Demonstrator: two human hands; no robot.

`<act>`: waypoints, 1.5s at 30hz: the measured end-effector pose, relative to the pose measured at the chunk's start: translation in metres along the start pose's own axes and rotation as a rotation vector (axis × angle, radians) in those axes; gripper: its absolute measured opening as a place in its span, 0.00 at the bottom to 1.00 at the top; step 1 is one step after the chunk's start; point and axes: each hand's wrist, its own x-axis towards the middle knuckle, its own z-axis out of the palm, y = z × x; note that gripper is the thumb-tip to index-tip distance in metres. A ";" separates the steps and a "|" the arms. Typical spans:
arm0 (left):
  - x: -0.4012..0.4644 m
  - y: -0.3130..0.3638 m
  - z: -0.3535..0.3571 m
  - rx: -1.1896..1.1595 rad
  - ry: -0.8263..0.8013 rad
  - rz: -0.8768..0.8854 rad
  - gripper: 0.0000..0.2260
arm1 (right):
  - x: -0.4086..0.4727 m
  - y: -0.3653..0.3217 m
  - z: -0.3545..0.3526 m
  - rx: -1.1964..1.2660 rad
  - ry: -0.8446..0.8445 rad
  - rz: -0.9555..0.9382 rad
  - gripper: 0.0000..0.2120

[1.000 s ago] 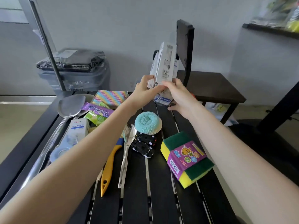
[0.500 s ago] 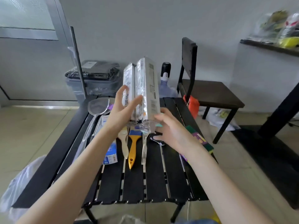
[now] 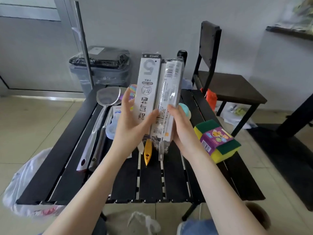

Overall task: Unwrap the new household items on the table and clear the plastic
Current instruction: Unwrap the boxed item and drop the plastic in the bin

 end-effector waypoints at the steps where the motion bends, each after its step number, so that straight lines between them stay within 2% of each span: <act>1: 0.004 -0.002 0.000 -0.024 0.003 -0.016 0.26 | 0.002 0.001 -0.002 0.043 -0.007 0.008 0.21; 3: 0.010 -0.003 0.000 -0.058 -0.005 -0.045 0.15 | 0.005 0.001 -0.006 0.085 -0.008 0.020 0.21; 6: 0.016 -0.007 -0.002 -0.106 -0.017 -0.123 0.12 | 0.009 0.003 -0.007 0.094 0.024 0.064 0.12; 10: 0.013 -0.012 -0.006 -0.119 -0.088 -0.177 0.14 | 0.008 0.010 -0.005 0.106 0.026 0.084 0.10; 13: 0.003 -0.011 -0.010 -0.102 -0.126 -0.161 0.16 | 0.002 0.013 -0.005 0.172 -0.027 0.069 0.16; 17: -0.007 -0.012 -0.016 -0.114 -0.170 -0.106 0.24 | -0.001 0.014 -0.006 0.148 -0.063 0.053 0.20; 20: -0.012 -0.012 -0.019 -0.052 -0.194 -0.038 0.31 | 0.001 0.013 -0.005 0.057 0.043 -0.038 0.23; 23: -0.016 -0.013 -0.016 -0.046 -0.130 0.030 0.37 | -0.001 0.011 -0.007 -0.129 0.188 -0.222 0.17; 26: -0.012 -0.014 -0.014 -0.205 -0.016 0.002 0.34 | -0.001 0.011 -0.014 -0.100 0.301 -0.298 0.12; 29: -0.008 -0.014 -0.011 -0.201 -0.059 0.008 0.28 | 0.000 0.015 -0.014 -0.099 0.276 -0.231 0.13; 33: -0.009 -0.020 -0.008 -0.188 -0.078 -0.020 0.37 | -0.001 0.022 -0.011 -0.104 0.178 -0.130 0.15; 36: -0.012 -0.022 -0.002 -0.192 -0.081 0.001 0.36 | 0.008 0.019 -0.012 -0.080 0.175 -0.033 0.19; 39: -0.015 -0.019 0.004 -0.222 -0.073 0.016 0.33 | 0.015 0.017 -0.014 -0.066 0.215 0.026 0.16; 42: -0.013 -0.021 0.000 -0.227 -0.102 0.026 0.31 | 0.017 0.020 -0.015 -0.124 0.161 0.031 0.19; 45: -0.012 -0.024 -0.002 -0.205 -0.112 0.039 0.30 | 0.019 0.019 -0.014 -0.232 0.237 0.056 0.15</act>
